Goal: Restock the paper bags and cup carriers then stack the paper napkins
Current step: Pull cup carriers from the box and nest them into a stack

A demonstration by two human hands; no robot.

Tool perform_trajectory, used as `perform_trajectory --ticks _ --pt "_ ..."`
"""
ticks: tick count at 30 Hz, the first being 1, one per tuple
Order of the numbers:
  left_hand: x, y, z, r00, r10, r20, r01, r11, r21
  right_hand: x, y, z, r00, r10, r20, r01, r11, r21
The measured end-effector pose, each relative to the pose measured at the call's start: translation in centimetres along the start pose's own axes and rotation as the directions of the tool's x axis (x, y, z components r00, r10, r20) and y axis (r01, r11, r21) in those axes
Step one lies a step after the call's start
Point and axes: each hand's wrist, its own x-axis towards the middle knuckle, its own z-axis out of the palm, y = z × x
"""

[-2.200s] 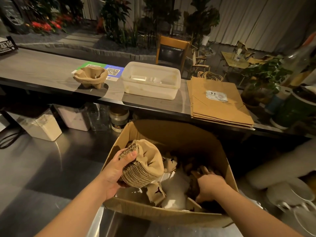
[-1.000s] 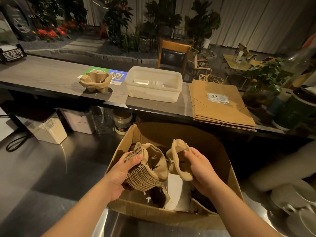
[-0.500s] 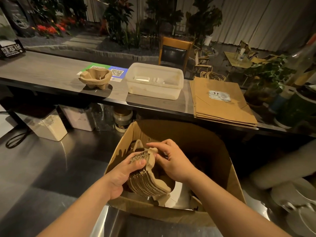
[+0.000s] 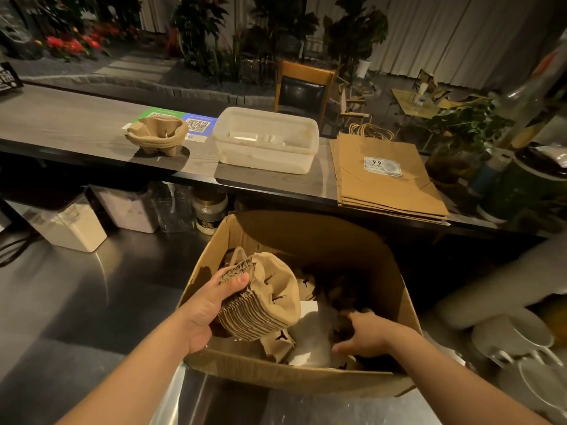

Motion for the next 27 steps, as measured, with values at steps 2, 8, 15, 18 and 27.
perform_trajectory --ticks 2,8,15,18,27 --pt "0.0 0.0 0.0 1.000 0.004 0.001 -0.004 1.000 0.005 0.0 0.2 0.7 1.000 0.008 0.014 -0.008 1.000 0.008" --pt "-0.2 0.3 0.4 1.000 -0.020 0.010 0.020 1.000 -0.007 0.4 0.6 1.6 0.997 -0.021 0.077 0.025 0.998 -0.049" --pt "-0.3 0.2 0.1 1.000 -0.014 -0.008 0.014 1.000 0.008 0.5 0.4 1.2 0.993 -0.056 -0.104 0.066 0.993 0.097" --pt "-0.2 0.2 0.1 1.000 -0.012 -0.006 0.012 1.000 0.020 0.1 0.3 0.2 0.973 -0.032 -0.229 0.099 0.951 0.291" --pt "-0.3 0.4 0.1 1.000 -0.018 -0.016 0.018 1.000 0.003 -2.3 -2.6 -2.3 0.886 0.105 -0.451 0.361 0.454 0.814"
